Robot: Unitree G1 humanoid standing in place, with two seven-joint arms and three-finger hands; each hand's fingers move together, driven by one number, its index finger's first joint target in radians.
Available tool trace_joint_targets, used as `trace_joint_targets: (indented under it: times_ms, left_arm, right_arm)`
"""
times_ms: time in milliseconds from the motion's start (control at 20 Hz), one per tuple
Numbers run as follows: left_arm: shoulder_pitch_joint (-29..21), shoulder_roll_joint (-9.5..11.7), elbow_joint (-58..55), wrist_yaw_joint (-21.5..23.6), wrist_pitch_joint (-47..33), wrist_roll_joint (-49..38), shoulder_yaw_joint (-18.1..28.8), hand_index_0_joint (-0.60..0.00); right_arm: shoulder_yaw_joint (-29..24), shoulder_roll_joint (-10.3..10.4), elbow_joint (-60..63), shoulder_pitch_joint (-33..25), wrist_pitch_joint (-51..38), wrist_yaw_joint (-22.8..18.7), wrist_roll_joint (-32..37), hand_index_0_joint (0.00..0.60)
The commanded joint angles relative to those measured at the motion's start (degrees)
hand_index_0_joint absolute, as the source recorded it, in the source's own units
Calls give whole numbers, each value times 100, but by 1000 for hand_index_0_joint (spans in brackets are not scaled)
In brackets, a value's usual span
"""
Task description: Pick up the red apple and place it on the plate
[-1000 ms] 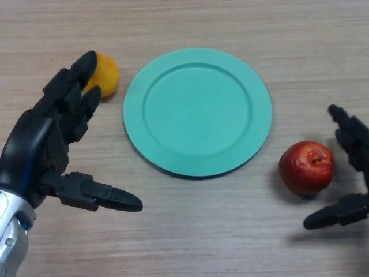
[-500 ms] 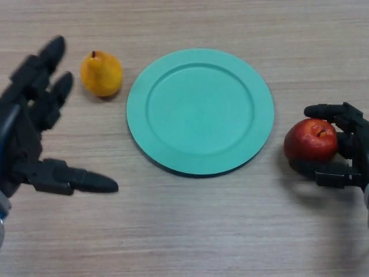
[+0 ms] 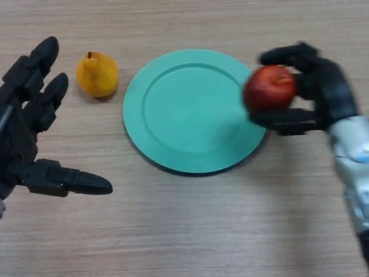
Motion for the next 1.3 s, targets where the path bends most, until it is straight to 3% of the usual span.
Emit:
trace_joint_targets:
  times_ms: [50,100,150,300,350,400,450,600,750,1050,1300]
  left_arm:
    - [-161,295,-317,-75,-794,-320,611,0]
    - [-169,321,-296,-93,-801,-354,654,0]
    - [-165,361,-271,-117,-798,-394,707,0]
    - [-173,376,-206,-109,-856,-363,698,0]
    - [-212,416,-144,-91,-873,-313,676,0]
    - [-237,436,-111,-83,-886,-286,664,0]
    - [-290,468,-41,-120,-975,-234,627,0]
    - [-318,513,-102,-152,-779,-304,650,0]
    - [-265,395,-62,-83,-986,-178,539,0]
    - [-342,331,231,-4,-1246,-11,483,0]
    - [-543,503,497,46,-1422,-155,478,0]
  right_arm:
    - [241,-34,227,-686,-996,-745,139,600]
    - [374,-25,402,-775,-1033,-978,145,600]
    - [581,-17,683,-884,-1107,-1323,197,550]
    - [805,-13,920,-998,-1059,-1530,374,200]
    - [962,-10,849,-958,-700,-1306,495,56]
    - [1028,-9,772,-922,-492,-1120,558,0]
    - [1034,-9,622,-890,-266,-867,641,0]
    - [952,-9,492,-982,43,-660,800,0]
    - [412,-9,-63,-927,330,-412,863,0]
    - [-461,-27,-1576,-579,800,-458,1136,0]
    - [-886,-361,-3255,196,1524,-438,1858,0]
